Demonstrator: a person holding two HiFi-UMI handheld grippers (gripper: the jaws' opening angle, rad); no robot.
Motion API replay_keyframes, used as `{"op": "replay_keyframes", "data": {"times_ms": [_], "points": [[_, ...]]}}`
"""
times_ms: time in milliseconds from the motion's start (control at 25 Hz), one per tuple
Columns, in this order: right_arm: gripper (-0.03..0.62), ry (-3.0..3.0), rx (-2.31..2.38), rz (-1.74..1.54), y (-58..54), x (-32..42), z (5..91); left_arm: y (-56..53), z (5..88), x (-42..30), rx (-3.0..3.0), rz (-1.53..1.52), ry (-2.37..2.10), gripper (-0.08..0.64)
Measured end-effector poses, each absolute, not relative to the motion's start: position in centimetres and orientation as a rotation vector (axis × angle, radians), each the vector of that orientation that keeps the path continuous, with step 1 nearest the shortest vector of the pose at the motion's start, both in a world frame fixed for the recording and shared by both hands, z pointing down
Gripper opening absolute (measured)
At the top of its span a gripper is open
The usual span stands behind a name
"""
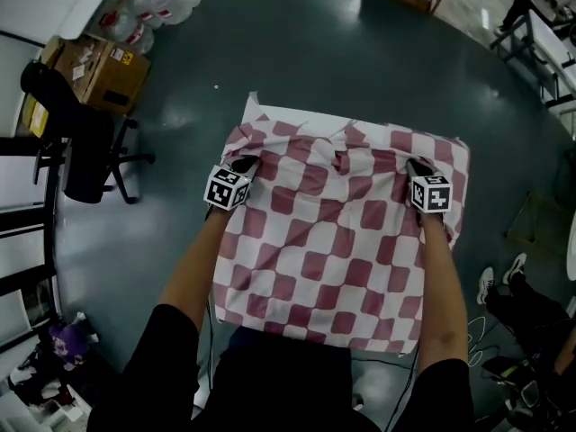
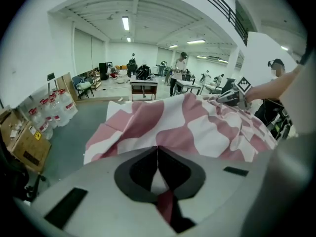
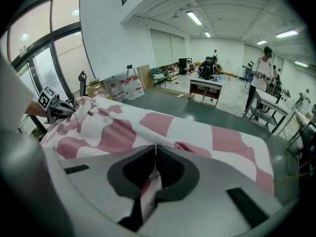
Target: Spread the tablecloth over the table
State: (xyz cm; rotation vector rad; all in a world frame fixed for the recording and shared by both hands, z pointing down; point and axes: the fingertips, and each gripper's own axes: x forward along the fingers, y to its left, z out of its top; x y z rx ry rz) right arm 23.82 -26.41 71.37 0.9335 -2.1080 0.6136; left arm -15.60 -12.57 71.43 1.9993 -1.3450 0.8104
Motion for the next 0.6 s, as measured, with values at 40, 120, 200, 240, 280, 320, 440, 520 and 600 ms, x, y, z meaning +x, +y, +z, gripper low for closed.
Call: {"op": "replay_keyframes", "data": {"times_ms": [40,120,200,240,280,320,440,520,600], "points": [[0.023,-2.117,0.935,0.626,-26.4,24.0,71.2,-12.6,71.4,-16.0,1.984,0.813,-1.368,0.017],[0.023,-2.169,0.973,0.665,-25.8,24.7,69.6,-12.4,70.6,-16.0,1.958,0.772,-1.408,0.017],[0.023,-2.246,1.082,0.732,-23.5,26.3,67.0,-11.1,69.1,-14.5,1.991,0.693,-1.393,0.017],[0.023,-2.268,1.141,0.774,-21.2,27.4,66.2,-9.6,68.6,-13.3,2.024,0.682,-1.359,0.017],[0.025,-2.268,1.186,0.814,-18.3,28.6,65.9,-7.6,68.6,-12.2,2.059,0.706,-1.312,0.017],[0.025,-2.244,1.208,0.845,-14.9,29.7,66.1,-5.5,69.0,-11.1,2.089,0.760,-1.258,0.017],[0.025,-2.094,1.187,0.877,-5.2,32.0,68.6,0.1,71.4,-9.3,2.119,0.913,-1.131,0.017],[0.025,-2.023,1.163,0.862,-1.4,32.9,70.9,1.6,72.3,-9.1,2.116,0.906,-1.133,0.018],[0.017,-2.017,1.158,0.811,-0.4,33.7,72.1,1.6,72.4,-9.7,2.107,0.861,-1.174,0.017]]}}
